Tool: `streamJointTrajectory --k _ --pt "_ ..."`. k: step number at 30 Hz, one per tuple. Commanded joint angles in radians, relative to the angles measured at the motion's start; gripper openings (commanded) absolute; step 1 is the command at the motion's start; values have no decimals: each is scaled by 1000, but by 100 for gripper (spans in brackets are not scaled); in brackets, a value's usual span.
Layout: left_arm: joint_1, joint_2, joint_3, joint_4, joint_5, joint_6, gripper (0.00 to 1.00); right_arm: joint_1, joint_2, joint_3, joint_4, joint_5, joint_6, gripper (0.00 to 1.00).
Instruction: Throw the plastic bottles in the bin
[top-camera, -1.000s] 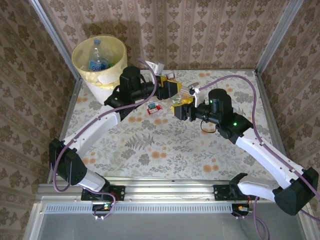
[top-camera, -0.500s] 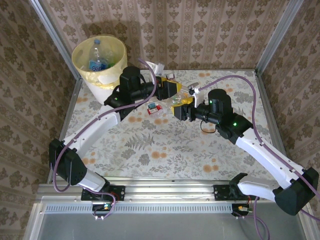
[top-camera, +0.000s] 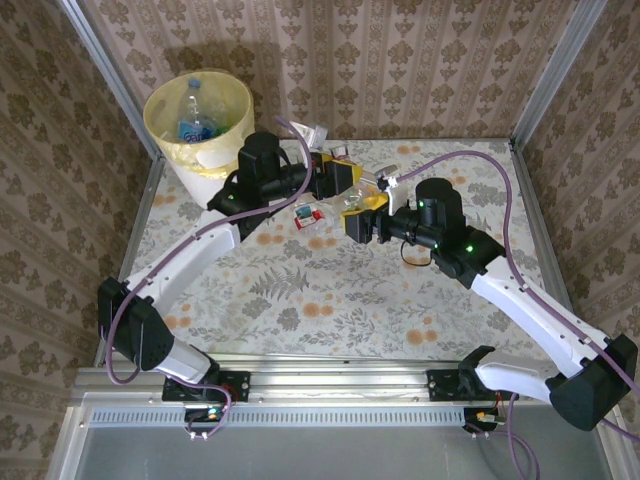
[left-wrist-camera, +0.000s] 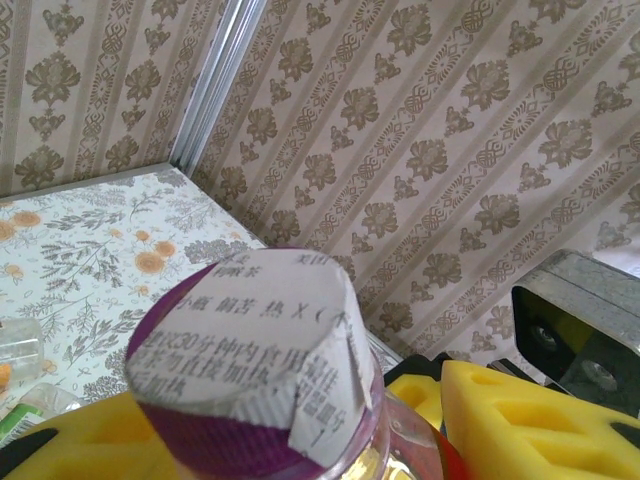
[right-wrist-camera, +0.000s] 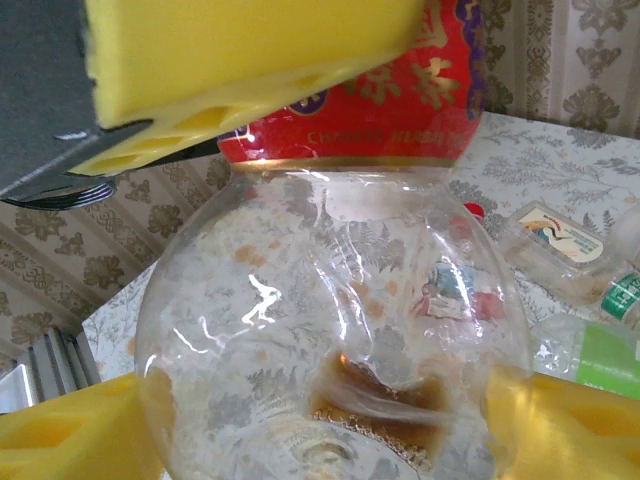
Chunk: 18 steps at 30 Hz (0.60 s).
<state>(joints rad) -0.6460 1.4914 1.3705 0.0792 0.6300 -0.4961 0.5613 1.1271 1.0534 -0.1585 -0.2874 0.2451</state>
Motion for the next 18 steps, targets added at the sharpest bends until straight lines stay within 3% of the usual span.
streamJointTrajectory --k 1,7,16,18 --pt "15 -26 -4 -16 20 -3 17 7 -26 13 43 22 -10 84" --pt "62 -58 2 -46 20 13 15 7 -47 -10 41 46 -12 99" --pt "183 -140 86 -217 -64 134 12 6 -67 -32 16 55 -23 100" --pt "256 -163 107 -240 -77 153 11 6 -72 -39 14 60 -23 100"
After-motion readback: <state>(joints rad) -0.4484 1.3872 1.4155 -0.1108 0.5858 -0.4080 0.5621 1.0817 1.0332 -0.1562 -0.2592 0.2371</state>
